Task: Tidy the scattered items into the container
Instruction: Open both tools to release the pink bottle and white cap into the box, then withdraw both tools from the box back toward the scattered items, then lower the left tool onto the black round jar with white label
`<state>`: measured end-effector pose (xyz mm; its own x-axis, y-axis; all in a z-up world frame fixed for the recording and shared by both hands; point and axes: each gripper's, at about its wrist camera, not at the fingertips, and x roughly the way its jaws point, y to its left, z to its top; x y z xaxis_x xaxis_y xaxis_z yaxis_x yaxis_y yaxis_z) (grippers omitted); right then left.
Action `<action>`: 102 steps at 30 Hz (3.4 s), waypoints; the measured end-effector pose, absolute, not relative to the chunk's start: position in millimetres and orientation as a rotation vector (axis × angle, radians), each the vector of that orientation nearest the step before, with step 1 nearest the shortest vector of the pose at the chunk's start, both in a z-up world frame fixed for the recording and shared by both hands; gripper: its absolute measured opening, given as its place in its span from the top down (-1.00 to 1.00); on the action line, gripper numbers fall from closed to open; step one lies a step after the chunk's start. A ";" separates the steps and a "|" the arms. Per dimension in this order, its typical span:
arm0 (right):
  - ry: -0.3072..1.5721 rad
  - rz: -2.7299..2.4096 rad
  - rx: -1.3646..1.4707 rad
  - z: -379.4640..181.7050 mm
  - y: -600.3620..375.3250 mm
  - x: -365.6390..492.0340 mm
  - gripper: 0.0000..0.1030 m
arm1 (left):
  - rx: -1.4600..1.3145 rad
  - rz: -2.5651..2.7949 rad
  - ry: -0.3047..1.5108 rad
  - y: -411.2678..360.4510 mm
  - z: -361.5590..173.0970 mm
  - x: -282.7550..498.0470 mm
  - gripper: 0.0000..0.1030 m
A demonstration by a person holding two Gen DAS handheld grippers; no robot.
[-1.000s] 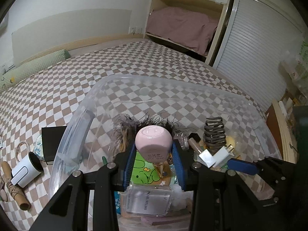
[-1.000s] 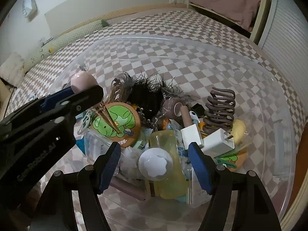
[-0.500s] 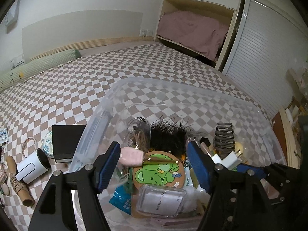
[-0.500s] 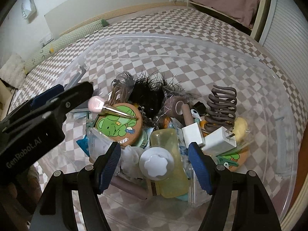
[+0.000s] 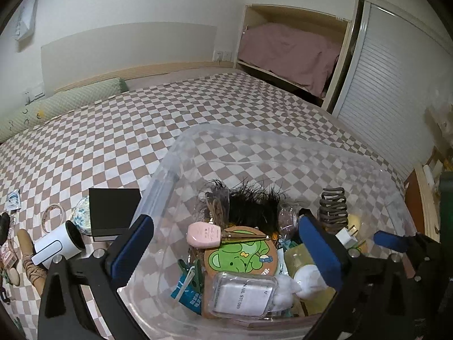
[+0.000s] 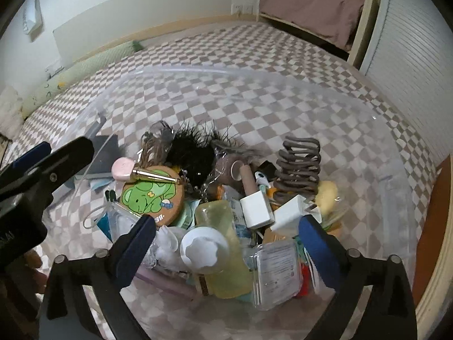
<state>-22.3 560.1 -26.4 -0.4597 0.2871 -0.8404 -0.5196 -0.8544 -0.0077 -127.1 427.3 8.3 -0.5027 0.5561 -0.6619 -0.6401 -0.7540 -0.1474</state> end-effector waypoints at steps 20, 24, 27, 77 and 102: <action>0.318 2.320 -1.092 -1.7 561.5 -3.5 -1.00 | -0.897 2.287 0.243 403.8 27.8 -113.5 -1.00; 0.313 2.365 -0.940 20.1 557.8 4.6 -1.00 | -0.873 2.302 0.228 391.6 39.0 -111.8 -1.00; 0.328 2.391 -0.869 31.5 556.1 8.1 -1.00 | -0.865 2.317 0.210 380.2 46.0 -112.5 -1.00; -0.018 2.984 -0.547 17.1 301.1 -126.3 -1.00 | -0.886 2.990 -0.095 29.1 30.5 -168.9 -1.00; -0.173 3.071 -1.266 -83.1 163.4 -213.7 -1.00 | -1.399 2.899 -0.134 -66.9 -83.2 -234.1 -1.00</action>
<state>-213.7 163.4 -83.1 -0.6955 -0.1305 -0.7065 0.2091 -0.9776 -0.0253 -234.1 -66.9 -83.2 -0.6204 -0.0355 -0.7835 0.1074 -0.9934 -0.0401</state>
